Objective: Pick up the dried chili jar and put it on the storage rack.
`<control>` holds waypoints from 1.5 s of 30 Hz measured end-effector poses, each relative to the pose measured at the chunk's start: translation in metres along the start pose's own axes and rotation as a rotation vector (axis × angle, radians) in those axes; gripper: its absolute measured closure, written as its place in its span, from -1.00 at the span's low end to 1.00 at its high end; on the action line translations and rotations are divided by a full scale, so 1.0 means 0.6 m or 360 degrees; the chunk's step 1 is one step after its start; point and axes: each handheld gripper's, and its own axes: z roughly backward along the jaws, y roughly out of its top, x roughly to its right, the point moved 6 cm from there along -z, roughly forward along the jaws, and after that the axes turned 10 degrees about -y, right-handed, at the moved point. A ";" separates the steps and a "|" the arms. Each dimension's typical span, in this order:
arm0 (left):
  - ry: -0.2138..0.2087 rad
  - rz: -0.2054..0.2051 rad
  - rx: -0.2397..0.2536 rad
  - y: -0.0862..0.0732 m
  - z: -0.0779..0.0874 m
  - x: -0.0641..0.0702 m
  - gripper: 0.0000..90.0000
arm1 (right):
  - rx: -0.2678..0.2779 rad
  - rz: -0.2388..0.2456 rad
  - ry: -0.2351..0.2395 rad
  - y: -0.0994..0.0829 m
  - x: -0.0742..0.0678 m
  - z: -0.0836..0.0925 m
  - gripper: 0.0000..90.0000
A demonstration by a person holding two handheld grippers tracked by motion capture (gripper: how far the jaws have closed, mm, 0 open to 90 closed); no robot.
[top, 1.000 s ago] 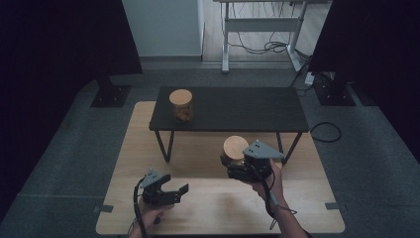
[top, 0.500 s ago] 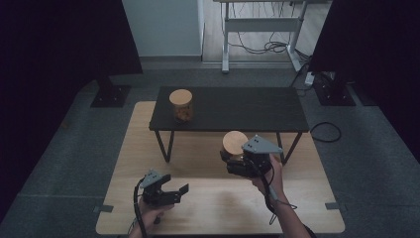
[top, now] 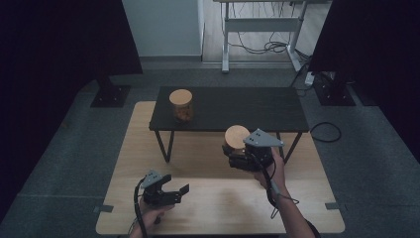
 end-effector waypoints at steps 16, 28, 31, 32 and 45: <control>0.0006 0.0002 0.0007 0.000 0.001 -0.001 -0.85 | -0.0001 0.0044 0.0012 0.016 0.007 -0.015 -0.45; 0.0011 -0.0005 0.0007 -0.001 0.000 0.000 -0.85 | 0.0003 0.0080 0.0020 0.027 0.009 -0.021 -0.45; 0.0010 -0.0006 0.0007 -0.001 0.000 0.000 -0.85 | 0.0008 0.0089 0.0029 0.031 0.008 -0.024 -0.45; 0.0010 -0.0005 0.0007 -0.001 0.001 0.000 -0.85 | 0.0009 0.0092 0.0029 0.032 0.007 -0.026 -0.45; 0.0003 -0.0005 -0.0002 -0.002 -0.002 0.001 -0.85 | 0.0017 0.0110 0.0020 0.044 0.006 -0.037 -0.45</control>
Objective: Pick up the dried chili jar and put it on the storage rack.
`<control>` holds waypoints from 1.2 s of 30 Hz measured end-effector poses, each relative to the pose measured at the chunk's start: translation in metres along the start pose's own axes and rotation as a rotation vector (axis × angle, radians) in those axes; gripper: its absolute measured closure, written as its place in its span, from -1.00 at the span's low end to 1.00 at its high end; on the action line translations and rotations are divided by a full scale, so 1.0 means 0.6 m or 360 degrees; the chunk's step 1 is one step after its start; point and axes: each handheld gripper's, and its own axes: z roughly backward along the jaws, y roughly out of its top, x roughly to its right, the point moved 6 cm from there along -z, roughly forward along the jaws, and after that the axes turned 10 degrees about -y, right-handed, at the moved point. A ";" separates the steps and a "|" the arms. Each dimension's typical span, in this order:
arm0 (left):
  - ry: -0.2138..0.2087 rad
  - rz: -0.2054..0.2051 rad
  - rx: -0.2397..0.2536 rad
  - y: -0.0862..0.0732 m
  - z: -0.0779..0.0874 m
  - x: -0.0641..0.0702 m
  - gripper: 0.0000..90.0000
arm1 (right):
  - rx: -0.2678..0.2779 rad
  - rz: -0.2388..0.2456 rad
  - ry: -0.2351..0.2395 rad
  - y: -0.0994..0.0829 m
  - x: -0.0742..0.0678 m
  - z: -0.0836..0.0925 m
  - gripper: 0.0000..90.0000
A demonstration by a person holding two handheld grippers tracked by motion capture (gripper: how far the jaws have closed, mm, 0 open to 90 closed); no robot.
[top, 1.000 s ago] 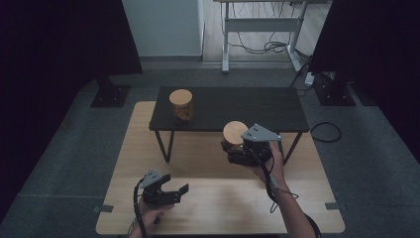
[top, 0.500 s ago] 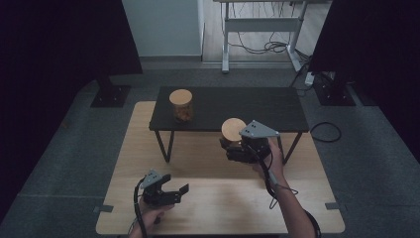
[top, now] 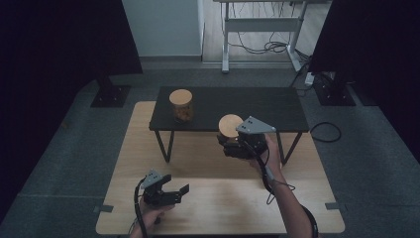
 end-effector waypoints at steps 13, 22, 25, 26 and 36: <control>-0.0002 -0.0001 -0.0010 -0.001 -0.001 0.000 -0.85 | 0.0007 0.0003 -0.0028 0.014 0.005 -0.008 -0.45; -0.0003 0.0000 -0.0001 -0.001 0.003 -0.001 -0.85 | -0.0011 0.0018 -0.0062 0.027 0.012 -0.021 -0.45; 0.0000 0.0007 0.0004 -0.001 0.004 -0.003 -0.85 | -0.0013 0.0017 -0.0067 0.029 0.014 -0.026 -0.45; 0.0000 0.0009 0.0006 -0.001 0.005 -0.003 -0.85 | -0.0015 0.0018 -0.0068 0.030 0.015 -0.027 -0.45; 0.0000 0.0007 0.0005 -0.001 0.006 -0.004 -0.85 | -0.0024 0.0017 -0.0072 0.033 0.020 -0.040 -0.45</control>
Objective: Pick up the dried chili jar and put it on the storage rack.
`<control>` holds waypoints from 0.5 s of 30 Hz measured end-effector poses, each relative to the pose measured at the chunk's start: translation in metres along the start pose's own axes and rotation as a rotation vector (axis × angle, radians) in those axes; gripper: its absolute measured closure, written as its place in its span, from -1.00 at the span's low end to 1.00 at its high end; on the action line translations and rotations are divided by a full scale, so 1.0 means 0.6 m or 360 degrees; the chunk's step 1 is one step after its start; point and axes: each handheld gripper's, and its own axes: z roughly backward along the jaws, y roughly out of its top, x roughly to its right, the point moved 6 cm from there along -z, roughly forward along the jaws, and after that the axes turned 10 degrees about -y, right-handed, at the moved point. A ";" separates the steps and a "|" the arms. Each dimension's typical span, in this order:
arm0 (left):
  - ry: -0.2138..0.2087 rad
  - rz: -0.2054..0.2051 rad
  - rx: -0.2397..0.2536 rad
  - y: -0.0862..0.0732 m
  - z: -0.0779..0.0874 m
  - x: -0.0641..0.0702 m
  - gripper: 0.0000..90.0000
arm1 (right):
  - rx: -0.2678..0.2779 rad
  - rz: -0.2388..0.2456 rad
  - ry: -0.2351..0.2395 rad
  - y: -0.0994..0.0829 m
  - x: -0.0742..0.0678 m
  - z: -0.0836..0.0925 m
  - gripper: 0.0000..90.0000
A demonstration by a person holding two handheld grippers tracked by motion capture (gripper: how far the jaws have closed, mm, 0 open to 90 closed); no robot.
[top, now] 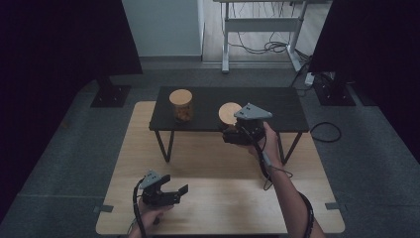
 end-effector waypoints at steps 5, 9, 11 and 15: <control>0.0004 0.0002 0.0001 0.000 0.001 -0.001 -0.85 | 0.0002 -0.0001 -0.0005 0.003 0.002 -0.007 -0.45; 0.0006 0.0003 0.0002 0.000 0.002 -0.003 -0.85 | -0.0001 0.0007 -0.0020 0.006 0.003 -0.015 -0.45; 0.0007 0.0006 0.0003 0.000 0.003 -0.004 -0.85 | -0.0004 0.0004 -0.0022 0.007 0.004 -0.017 -0.45; 0.0009 0.0017 0.0007 -0.001 0.004 -0.008 -0.85 | -0.0003 0.0000 -0.0032 0.008 0.009 -0.024 -0.45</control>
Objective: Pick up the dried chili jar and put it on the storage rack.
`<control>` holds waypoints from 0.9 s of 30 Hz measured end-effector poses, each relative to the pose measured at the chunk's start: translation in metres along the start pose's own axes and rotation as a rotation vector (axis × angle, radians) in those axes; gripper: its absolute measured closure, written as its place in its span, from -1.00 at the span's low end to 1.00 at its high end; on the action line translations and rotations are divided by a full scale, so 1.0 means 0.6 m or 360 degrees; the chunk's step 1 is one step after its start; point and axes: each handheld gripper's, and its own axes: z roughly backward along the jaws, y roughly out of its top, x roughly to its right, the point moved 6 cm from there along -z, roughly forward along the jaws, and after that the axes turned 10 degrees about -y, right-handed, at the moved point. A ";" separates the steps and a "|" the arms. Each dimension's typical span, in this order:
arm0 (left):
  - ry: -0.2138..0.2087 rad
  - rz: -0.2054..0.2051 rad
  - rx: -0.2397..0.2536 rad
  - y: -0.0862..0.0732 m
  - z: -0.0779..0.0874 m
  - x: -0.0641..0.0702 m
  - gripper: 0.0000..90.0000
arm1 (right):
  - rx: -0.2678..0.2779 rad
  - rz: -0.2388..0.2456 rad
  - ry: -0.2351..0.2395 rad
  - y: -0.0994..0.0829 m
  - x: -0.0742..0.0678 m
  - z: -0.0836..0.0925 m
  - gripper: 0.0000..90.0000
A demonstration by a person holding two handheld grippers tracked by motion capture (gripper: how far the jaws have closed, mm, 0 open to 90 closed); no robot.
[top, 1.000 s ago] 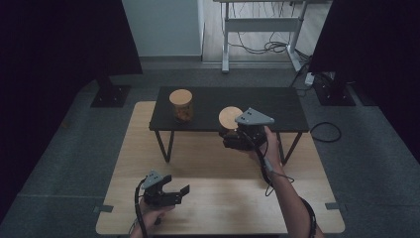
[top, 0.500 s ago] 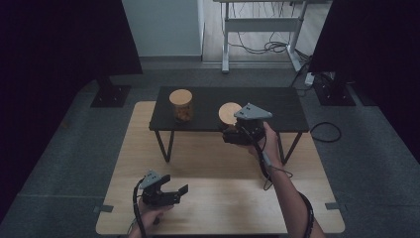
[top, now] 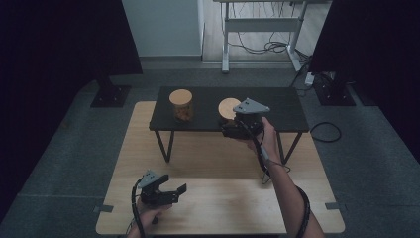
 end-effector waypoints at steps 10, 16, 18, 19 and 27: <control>-0.0011 -0.0004 -0.0011 0.001 0.000 -0.001 -0.84 | -0.0008 -0.0001 -0.0024 0.002 0.007 -0.015 -0.45; -0.0007 0.0001 -0.0003 0.001 0.003 -0.003 -0.84 | -0.0004 -0.0007 -0.0035 0.006 0.009 -0.022 -0.45; -0.0005 0.0003 0.0000 0.001 0.005 -0.004 -0.85 | -0.0006 -0.0010 -0.0039 0.008 0.010 -0.025 -0.45; -0.0004 0.0004 0.0001 0.001 0.005 -0.005 -0.84 | -0.0006 -0.0011 -0.0042 0.009 0.010 -0.026 -0.45; -0.0002 0.0006 0.0004 0.001 0.006 -0.006 -0.85 | -0.0015 -0.0032 -0.0053 0.008 0.014 -0.035 -0.45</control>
